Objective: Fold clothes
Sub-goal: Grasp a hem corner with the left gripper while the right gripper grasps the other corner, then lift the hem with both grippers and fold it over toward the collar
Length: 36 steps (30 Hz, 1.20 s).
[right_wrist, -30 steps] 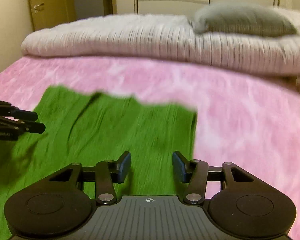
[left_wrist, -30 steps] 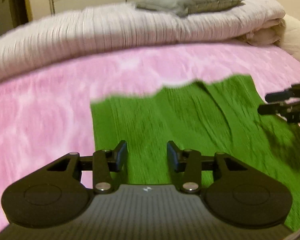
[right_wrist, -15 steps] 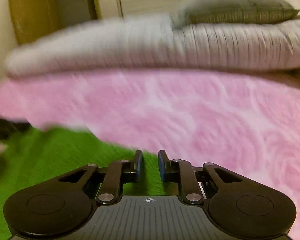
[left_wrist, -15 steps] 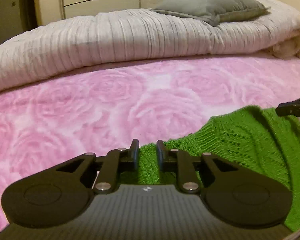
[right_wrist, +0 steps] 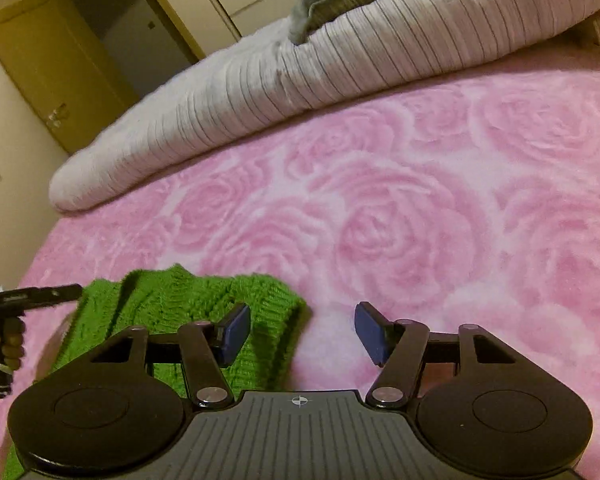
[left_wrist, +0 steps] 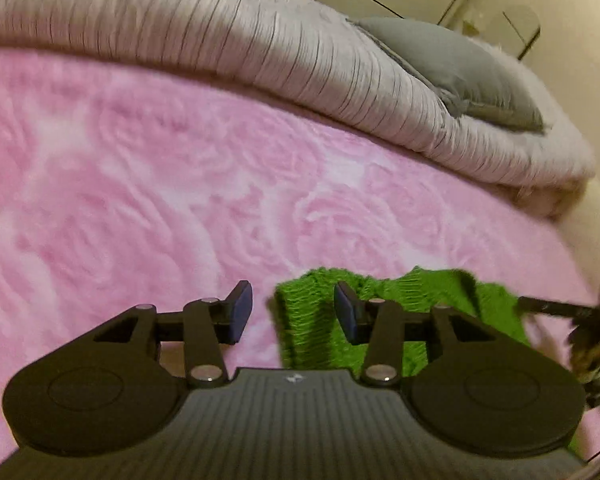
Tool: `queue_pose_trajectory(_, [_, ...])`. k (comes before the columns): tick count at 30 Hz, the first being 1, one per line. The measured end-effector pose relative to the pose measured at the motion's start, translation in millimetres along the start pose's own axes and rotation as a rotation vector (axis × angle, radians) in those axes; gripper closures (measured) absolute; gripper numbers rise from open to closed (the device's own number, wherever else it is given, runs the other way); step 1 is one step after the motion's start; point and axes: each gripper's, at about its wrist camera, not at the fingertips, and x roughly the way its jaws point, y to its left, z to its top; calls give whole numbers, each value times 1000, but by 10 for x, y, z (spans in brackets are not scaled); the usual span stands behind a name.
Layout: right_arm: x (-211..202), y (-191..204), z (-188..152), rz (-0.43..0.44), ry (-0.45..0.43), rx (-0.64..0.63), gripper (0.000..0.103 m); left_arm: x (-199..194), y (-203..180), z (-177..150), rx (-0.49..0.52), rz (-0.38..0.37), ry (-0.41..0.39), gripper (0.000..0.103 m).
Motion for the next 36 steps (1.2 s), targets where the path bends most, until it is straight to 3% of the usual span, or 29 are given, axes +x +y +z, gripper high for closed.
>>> queue_pose_trajectory(5, [72,-73,47,72,5,7,43,169,-39,-13,-2,-86,11,65])
queue_pose_trajectory(7, [131,-49,58,80,24,-25,63,211,-58,-15,11,-121,27,70])
queue_pose_trajectory(8, [161,-39,61,85,38,-36,77,231,-71,-14,21,-138,41,84])
queue_pose_trajectory(10, [174,4,57,85,47,-54,83,264,-109,-10,46,-164,77,90])
queue_pose_trajectory(11, [180,25,55,85,52,-63,94,243,-138,-13,69,-157,74,92])
queue_pose_trajectory(15, [10,178,27,60,27,-114,97,-36,-242,-9,121,-164,24,93])
queue_pose_trajectory(19, [-566,495,-92,83,-25,-173,97,-572,-393,-87,120,-201,-34,93])
queue_pose_trajectory(23, [-1152,814,-226,106,-77,-233,97,-1247,-600,-430,153,-210,-66,93])
queue_pose_trajectory(25, [-1532,988,-474,110,-91,-264,97,-1564,-700,-702,168,-212,-76,93])
queue_pose_trajectory(31, [-2094,1312,-1607,-17,14,-259,97,-2320,-949,-1821,219,-166,-45,88])
queue_pose_trajectory(36, [-2491,1557,-2590,-138,117,-243,94,-2614,-936,-2779,94,-13,77,84])
